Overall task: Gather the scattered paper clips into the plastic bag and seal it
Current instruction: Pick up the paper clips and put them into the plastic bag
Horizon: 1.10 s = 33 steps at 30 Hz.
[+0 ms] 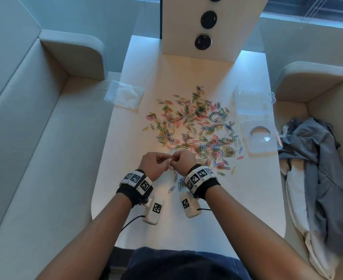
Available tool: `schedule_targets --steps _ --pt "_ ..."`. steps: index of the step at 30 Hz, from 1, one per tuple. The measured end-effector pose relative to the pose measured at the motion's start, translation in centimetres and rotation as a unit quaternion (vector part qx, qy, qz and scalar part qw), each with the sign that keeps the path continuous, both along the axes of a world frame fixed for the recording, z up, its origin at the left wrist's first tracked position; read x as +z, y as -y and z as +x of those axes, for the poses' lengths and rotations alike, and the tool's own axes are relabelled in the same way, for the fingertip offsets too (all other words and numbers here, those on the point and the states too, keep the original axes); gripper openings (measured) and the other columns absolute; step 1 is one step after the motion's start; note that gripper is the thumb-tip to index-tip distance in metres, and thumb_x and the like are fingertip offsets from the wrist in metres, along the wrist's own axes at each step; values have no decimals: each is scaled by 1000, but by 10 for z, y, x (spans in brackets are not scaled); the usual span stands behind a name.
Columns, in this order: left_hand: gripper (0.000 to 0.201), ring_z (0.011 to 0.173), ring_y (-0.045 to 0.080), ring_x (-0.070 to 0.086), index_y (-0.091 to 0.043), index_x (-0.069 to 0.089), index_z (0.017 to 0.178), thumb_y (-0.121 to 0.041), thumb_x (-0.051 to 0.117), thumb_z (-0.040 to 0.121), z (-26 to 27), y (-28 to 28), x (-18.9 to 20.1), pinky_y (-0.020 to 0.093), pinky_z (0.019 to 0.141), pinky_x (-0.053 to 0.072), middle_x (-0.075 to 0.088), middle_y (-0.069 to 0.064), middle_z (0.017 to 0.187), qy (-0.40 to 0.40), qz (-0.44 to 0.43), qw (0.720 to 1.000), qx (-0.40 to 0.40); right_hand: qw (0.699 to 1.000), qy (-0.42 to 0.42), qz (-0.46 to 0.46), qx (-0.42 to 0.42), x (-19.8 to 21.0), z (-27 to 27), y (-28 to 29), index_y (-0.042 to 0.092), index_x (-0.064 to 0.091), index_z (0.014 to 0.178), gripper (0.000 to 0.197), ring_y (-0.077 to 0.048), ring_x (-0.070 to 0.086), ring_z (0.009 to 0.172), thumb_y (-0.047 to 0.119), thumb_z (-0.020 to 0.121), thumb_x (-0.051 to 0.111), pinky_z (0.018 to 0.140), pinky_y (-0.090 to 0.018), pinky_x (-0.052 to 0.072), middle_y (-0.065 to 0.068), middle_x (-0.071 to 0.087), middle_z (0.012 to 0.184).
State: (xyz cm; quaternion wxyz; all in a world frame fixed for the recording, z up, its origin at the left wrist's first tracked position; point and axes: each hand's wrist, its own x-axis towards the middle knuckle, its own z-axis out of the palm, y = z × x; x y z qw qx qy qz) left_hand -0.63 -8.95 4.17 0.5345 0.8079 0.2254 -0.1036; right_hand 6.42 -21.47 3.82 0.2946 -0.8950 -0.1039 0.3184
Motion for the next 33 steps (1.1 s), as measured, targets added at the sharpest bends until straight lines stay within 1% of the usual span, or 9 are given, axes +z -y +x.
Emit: schedule_targets --steps 3,7,9,13,18,21,25,31,33 --pt "24 81 15 71 -14 74 108 -13 65 86 -1 -5 3 37 88 58 76 6 91 -3 14 1000 5 1000 -14 12 23 8 2 -2 9 72 95 21 -18 65 68 5 87 53 54 -18 47 -7 71 81" --pt "26 72 9 70 -15 74 108 -9 62 85 0 -32 19 27 80 59 75 2 84 18 38 997 64 930 -43 314 -187 28 6 8 1 71 103 24 -19 68 61 -7 91 52 64 -32 61 -13 74 88" --pt "27 68 9 69 -16 74 107 -9 61 85 -2 -52 28 24 78 58 74 -1 79 28 41 994 98 919 -4 325 -221 20 7 11 4 74 95 27 -20 68 64 -7 90 50 65 -35 61 -13 73 86" --pt "27 66 11 70 -18 76 103 -9 60 84 -8 -78 36 22 81 54 73 -3 71 40 68 989 123 987 84 120 72 -12 -21 -3 13 74 109 31 -18 67 85 5 91 50 91 -38 55 -7 73 108" --pt "27 72 15 71 -19 77 102 -9 60 83 -21 -78 35 23 83 54 73 -2 72 28 67 990 124 849 204 -79 481 -64 -66 17 11 30 150 58 -30 22 147 31 98 46 120 -51 19 -11 21 160" --pt "26 69 14 70 -19 76 102 -9 60 84 -28 -72 30 19 77 53 73 -1 71 17 62 991 117 811 257 -134 509 -81 -60 58 18 8 155 70 -32 3 150 44 99 39 119 -57 1 -8 0 164" --pt "28 63 11 68 -17 76 103 -8 59 84 -31 -58 22 25 81 56 73 1 70 7 56 994 97 811 315 -151 470 -80 -39 103 26 21 153 64 -42 21 145 43 97 46 110 -68 24 -9 20 161" --pt "28 66 12 68 -17 76 104 -9 60 82 -25 -35 12 32 86 58 74 0 71 -16 34 997 67 847 279 -129 434 -75 -24 107 6 58 123 40 -27 56 105 -2 83 61 90 -37 54 -12 55 126" --pt "29 65 12 68 -17 76 104 -9 60 82 -22 -28 9 34 86 58 74 0 70 -24 26 998 58 893 256 -107 356 -74 -18 101 6 68 103 24 -25 60 91 -5 83 61 82 -36 56 -9 62 107"
